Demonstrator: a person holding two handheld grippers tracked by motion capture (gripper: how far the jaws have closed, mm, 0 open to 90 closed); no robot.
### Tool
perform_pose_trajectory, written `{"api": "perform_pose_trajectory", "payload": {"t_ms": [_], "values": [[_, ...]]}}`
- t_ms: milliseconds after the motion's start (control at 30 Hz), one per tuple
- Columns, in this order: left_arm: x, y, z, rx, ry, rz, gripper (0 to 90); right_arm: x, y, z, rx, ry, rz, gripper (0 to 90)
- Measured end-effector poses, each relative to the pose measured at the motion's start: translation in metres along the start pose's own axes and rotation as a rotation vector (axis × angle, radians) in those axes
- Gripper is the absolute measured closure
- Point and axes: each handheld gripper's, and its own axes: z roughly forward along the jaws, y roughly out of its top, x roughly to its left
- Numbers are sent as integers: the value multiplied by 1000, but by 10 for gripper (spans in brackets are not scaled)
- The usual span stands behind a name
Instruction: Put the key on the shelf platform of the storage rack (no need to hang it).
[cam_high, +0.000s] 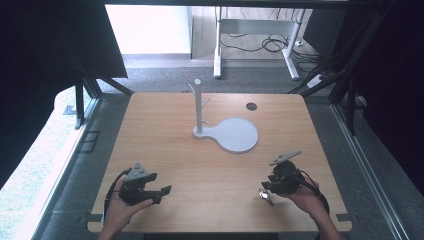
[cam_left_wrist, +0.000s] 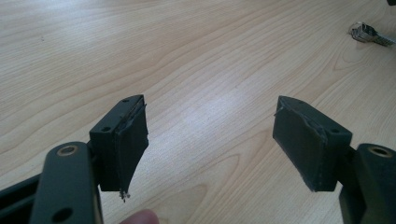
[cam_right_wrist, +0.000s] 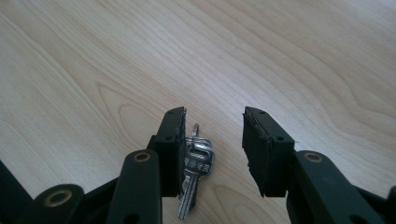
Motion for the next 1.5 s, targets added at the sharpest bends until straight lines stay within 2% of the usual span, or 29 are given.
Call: {"api": "perform_pose_trajectory", "payload": {"t_ms": [167, 400, 700, 933, 1500], "values": [[0, 0, 0, 2, 2, -1, 266, 3, 2, 7, 18, 7, -12, 631], [0, 0, 0, 6, 2, 1, 266, 2, 4, 14, 36, 27, 4, 656], [0, 0, -3, -3, 4, -1, 266, 7, 6, 20, 63, 15, -10, 673], [1, 0, -3, -3, 2, 0, 266, 5, 6, 27, 110, 10, 9, 710], [1, 1, -4, -1, 2, 4, 266, 5, 8, 36, 177, 24, 30, 761]]}}
